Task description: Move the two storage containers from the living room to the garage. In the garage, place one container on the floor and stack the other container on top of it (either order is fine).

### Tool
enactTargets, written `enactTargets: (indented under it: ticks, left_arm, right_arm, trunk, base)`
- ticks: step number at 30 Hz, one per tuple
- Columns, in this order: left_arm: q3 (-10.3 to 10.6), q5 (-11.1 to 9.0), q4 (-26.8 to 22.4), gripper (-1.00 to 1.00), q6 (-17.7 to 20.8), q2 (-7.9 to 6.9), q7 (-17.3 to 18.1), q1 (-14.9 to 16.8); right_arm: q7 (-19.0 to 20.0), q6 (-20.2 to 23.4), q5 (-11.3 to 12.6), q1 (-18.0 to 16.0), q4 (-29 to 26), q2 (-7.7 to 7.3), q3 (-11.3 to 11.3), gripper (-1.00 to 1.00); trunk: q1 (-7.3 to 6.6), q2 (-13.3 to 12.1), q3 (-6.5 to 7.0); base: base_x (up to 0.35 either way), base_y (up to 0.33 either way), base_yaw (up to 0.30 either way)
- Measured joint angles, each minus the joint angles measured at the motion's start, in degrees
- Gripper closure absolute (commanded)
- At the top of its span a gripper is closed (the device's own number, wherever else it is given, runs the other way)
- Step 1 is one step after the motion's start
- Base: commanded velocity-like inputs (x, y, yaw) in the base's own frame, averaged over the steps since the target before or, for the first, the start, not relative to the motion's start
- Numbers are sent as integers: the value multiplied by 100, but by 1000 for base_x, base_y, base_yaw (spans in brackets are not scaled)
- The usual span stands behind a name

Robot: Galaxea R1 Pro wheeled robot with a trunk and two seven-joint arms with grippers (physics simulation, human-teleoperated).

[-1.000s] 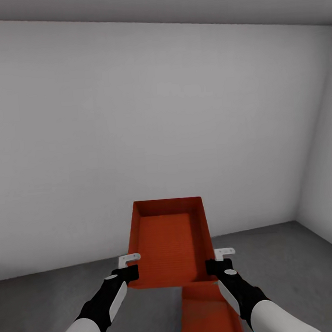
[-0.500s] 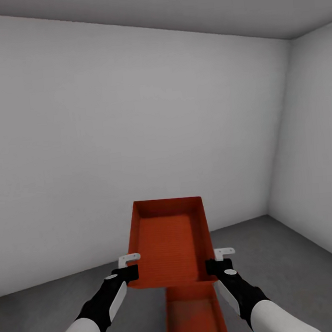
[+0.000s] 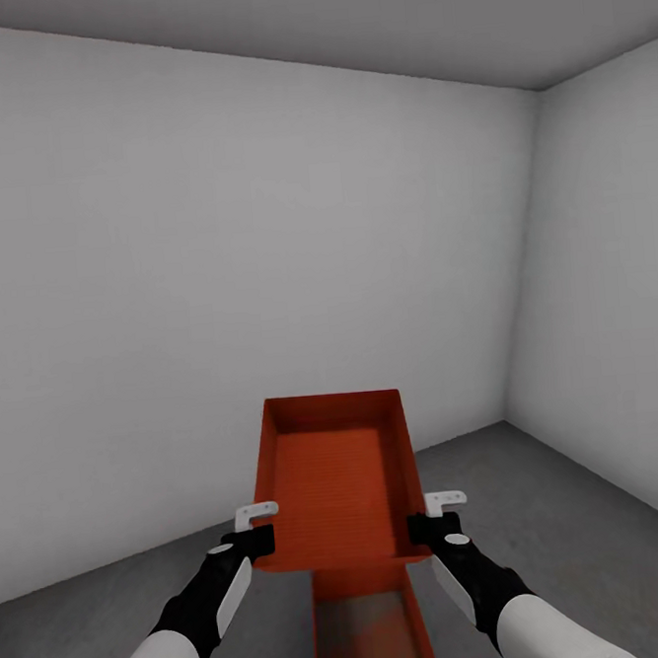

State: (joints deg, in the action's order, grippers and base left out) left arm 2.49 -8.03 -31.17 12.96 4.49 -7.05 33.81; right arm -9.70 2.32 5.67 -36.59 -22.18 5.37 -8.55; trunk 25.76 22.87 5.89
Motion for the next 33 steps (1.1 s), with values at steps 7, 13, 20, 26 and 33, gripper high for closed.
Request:
enactTargets:
  ticks: [7, 13, 20, 26, 33]
  left_arm:
    - [-4, 1, -4, 100, 19, -1, 0, 0]
    - [-8, -1, 27, 100, -26, 9, 0, 0]
    - [-8, -7, 37, 100, -39, 10, 0, 0]
    - [-13, -3, 36, 100, -39, 12, 0, 1]
    - [8, -6, -4, 100, 7, -6, 1, 0]
  right_arm:
    - [0, 13, -1, -1, 1, 2, 2, 100]
    - [0, 3, 11, 3, 1, -9, -15, 100]
    - [0, -1, 10, 3, 2, -10, -17, 100]
    - [0, -1, 14, 0, 4, -11, -22, 100]
    - [0, -1, -4, 2, 0, 3, 4, 100]
  trunk:
    - [0, 1, 0]
    - [-3, 1, 0]
    - [-3, 1, 0]
    - [-3, 1, 0]
    - [0, 0, 0]
  base:
    - [18, 0, -2]
    - [221, 0, 0]
    - [312, 0, 0]
    - [320, 0, 0]
    - [164, 0, 0]
